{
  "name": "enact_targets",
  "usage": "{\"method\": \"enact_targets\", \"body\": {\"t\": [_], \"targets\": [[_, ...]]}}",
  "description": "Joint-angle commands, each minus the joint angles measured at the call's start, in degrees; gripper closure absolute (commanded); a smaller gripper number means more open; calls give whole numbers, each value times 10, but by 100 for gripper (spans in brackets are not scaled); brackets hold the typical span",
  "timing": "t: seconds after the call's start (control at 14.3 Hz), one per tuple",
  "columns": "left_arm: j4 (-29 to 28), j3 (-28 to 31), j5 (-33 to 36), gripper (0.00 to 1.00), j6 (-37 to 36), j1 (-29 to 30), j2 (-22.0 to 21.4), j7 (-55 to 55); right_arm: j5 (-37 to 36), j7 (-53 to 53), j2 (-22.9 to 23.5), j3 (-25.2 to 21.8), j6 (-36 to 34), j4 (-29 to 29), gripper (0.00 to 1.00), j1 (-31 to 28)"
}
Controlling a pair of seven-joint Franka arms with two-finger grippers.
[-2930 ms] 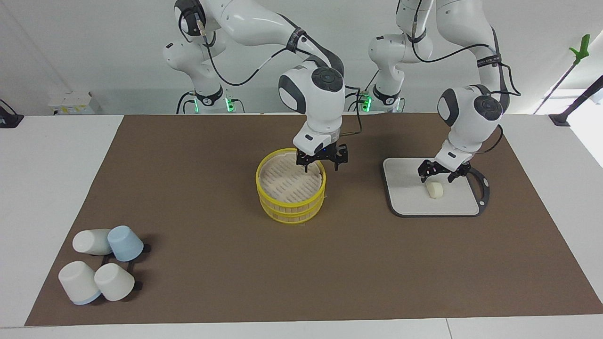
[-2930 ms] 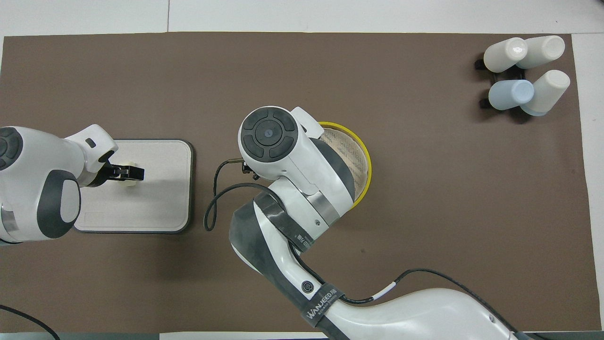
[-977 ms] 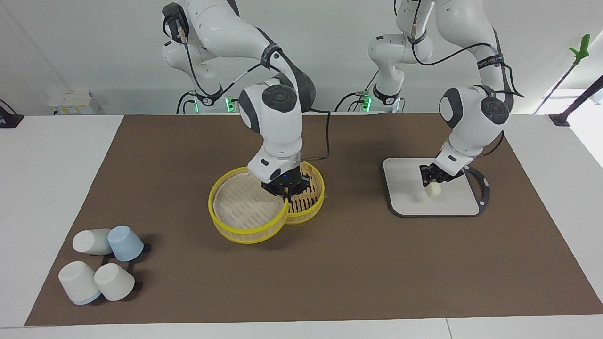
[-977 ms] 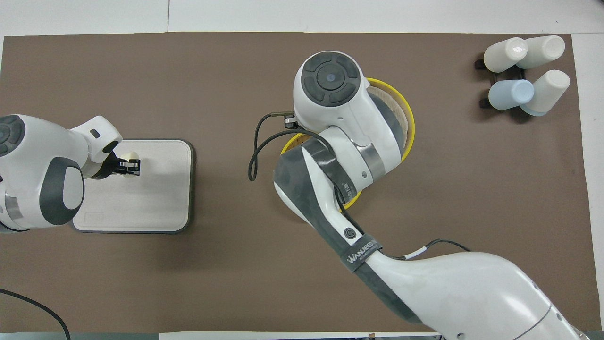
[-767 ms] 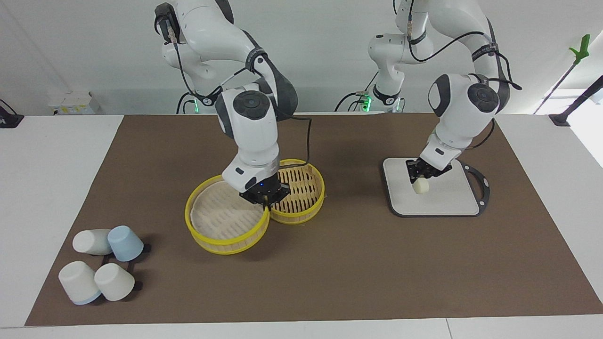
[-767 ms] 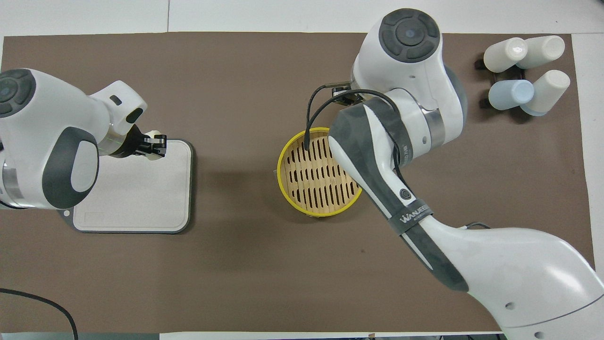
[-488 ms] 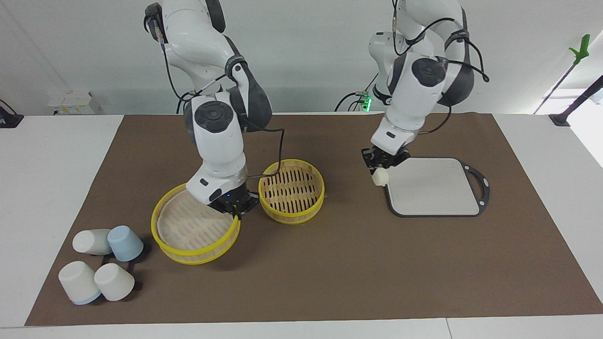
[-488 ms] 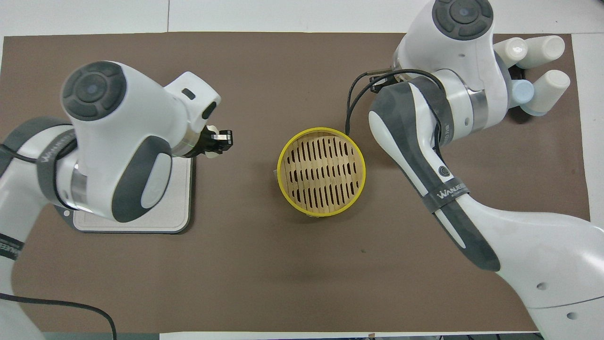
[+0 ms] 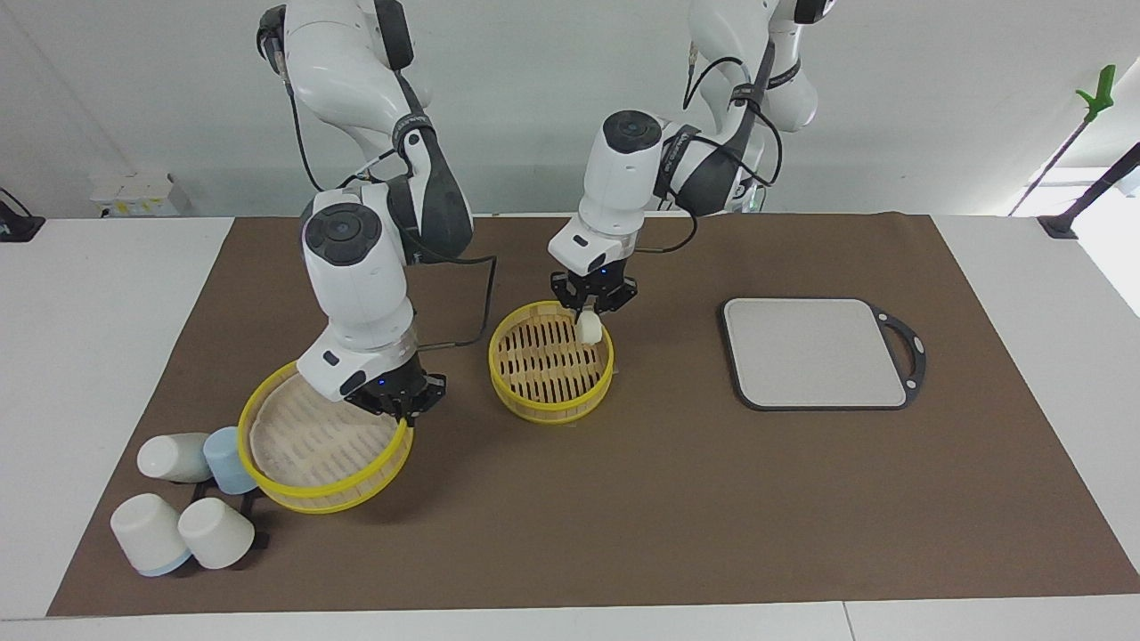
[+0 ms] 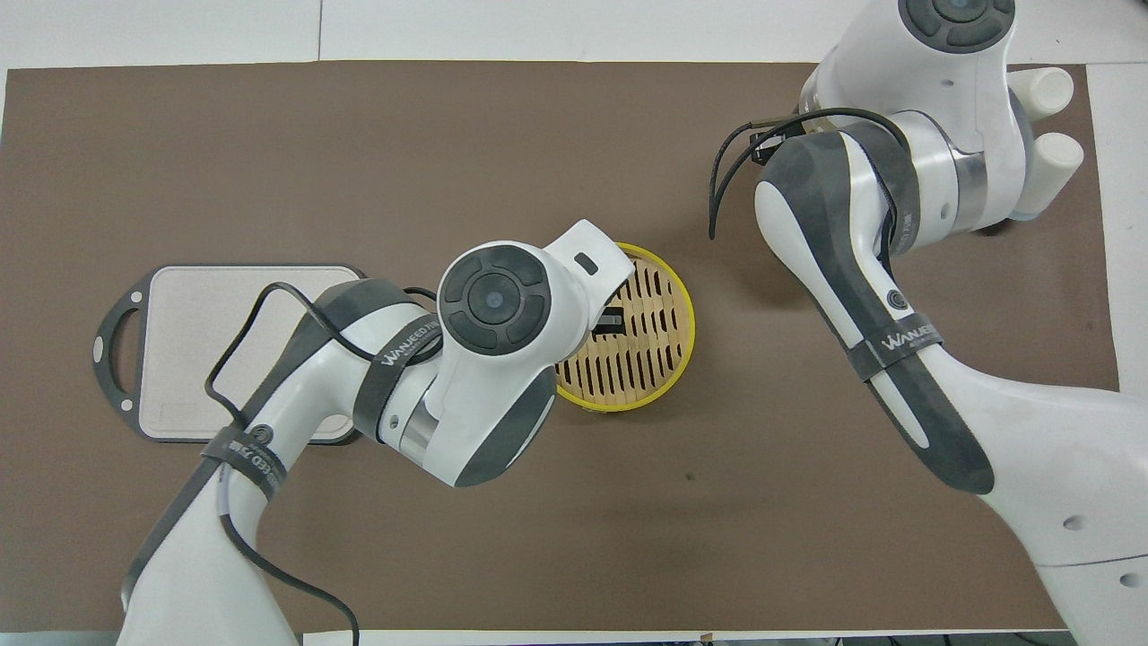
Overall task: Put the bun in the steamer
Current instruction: 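Carry the bun with the left gripper and lower it into the steamer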
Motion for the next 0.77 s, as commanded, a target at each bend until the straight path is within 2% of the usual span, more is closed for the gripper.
{"method": "enact_targets", "body": {"t": [0.0, 0.35, 0.42, 0.49, 0.56, 0.63, 0.7], "targets": [[0, 11, 23, 75, 48, -35, 53, -10, 2, -16, -12, 11, 0, -11, 100, -25], [-2, 11, 23, 74, 78, -34, 78, -11, 23, -17, -12, 10, 2, -14, 100, -28], [-2, 11, 23, 71, 78, -34, 78, -13, 23, -17, -12, 10, 2, -14, 100, -29], [-1, 11, 23, 59, 78, -34, 78, -19, 23, -17, -12, 11, 3, -14, 100, -29], [-1, 11, 23, 39, 78, -34, 78, -25, 24, -17, -12, 10, 4, -14, 100, -29], [-1, 11, 23, 14, 77, -33, 78, -26, 26, -15, -12, 11, 4, -14, 100, -28], [-1, 11, 23, 0, 77, -33, 78, -26, 27, -14, -12, 11, 4, -14, 100, -26]]}}
